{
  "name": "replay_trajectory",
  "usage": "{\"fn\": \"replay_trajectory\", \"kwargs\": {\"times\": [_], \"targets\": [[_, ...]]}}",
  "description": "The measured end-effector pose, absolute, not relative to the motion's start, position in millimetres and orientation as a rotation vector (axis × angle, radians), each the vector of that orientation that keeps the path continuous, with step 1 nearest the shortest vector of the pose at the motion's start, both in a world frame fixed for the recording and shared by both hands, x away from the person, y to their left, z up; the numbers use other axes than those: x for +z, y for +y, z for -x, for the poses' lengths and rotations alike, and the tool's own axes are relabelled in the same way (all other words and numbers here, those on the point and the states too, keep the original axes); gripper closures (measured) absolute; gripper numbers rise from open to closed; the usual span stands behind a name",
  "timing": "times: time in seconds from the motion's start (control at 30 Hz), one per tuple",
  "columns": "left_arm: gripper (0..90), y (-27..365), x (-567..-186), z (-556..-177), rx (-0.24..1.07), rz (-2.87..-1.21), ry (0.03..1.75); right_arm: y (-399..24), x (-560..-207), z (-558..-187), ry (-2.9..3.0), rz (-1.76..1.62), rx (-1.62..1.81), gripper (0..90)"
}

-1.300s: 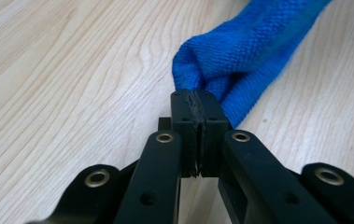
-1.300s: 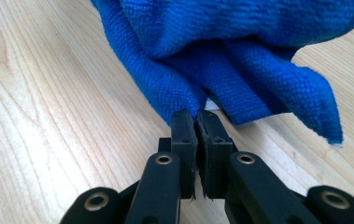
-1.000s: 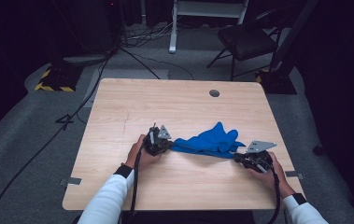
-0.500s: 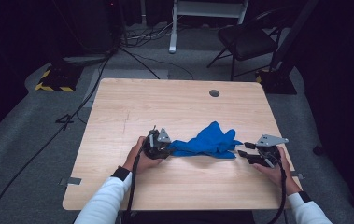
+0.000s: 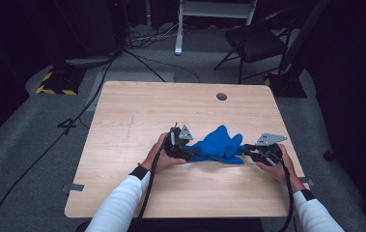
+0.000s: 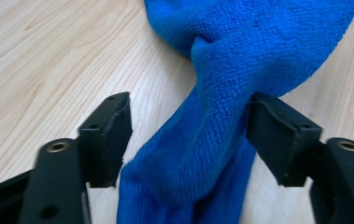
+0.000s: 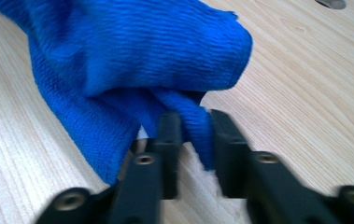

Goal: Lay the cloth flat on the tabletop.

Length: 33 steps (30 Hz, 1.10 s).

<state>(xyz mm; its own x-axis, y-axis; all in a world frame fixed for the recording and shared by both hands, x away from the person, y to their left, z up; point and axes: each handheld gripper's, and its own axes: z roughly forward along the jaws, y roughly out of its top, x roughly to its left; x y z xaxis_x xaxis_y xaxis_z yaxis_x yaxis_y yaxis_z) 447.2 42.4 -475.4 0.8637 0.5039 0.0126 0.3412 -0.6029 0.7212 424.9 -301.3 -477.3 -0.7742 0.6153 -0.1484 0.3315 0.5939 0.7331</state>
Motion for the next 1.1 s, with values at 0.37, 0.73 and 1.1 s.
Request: {"fn": "replay_trajectory", "kwargs": {"times": [0.37,0.73,1.1], "targets": [[87.1,56,-479,-454,0.320,-2.292,0.640,-306,-473,-419,2.386,-0.773,0.981,86.0],[87.0,93,-477,-450,0.326,-2.289,0.796,-325,-471,-425,2.316,-0.950,0.915,86.4],[47.1,84,-473,-428,0.299,-2.313,0.745,-316,-469,-426,2.242,-0.986,0.906,59.6]]}}
